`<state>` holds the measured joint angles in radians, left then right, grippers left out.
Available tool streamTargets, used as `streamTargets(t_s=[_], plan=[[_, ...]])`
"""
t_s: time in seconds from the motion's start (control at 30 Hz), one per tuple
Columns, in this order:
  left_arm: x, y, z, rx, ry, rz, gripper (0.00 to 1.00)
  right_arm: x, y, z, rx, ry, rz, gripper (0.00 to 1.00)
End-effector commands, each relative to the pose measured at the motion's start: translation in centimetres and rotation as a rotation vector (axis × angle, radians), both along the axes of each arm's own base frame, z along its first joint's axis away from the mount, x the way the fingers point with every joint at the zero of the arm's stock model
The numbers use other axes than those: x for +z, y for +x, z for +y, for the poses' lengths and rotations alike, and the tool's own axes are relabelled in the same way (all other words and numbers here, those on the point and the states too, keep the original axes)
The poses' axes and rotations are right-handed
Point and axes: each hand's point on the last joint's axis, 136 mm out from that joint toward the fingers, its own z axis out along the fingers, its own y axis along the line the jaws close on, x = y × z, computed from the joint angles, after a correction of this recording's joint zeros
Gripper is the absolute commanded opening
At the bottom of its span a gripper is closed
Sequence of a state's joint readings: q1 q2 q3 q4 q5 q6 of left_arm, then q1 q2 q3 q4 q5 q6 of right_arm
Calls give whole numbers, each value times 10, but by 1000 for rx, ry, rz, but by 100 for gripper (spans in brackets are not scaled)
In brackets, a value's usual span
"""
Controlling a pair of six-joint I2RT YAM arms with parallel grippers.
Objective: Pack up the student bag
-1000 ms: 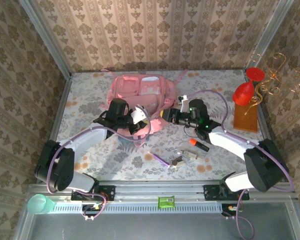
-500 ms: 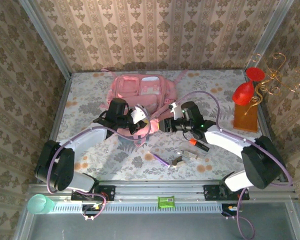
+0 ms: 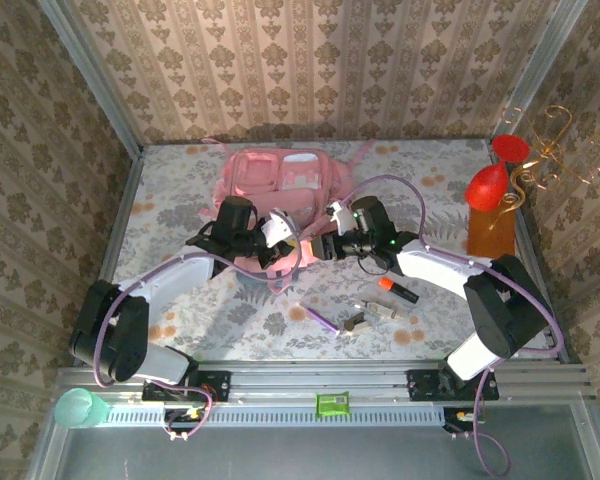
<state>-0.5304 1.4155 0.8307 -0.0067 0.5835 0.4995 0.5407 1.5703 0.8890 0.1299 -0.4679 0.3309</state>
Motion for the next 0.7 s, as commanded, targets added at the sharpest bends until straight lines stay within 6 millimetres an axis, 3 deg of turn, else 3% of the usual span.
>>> streamTargets(t_s=[0.0, 0.2, 0.3, 0.67], plan=[[31, 5, -9, -26, -73, -89, 0, 10, 0, 8, 28, 7, -35, 35], [28, 6, -7, -21, -51, -93, 0, 7, 3, -6, -35, -50, -57, 13], [25, 5, -6, -20, -41, -92, 0, 4, 4, -14, -60, -88, -57, 7], [16, 4, 4, -19, 9, -97, 0, -12, 8, -58, -171, -189, 10, 2]])
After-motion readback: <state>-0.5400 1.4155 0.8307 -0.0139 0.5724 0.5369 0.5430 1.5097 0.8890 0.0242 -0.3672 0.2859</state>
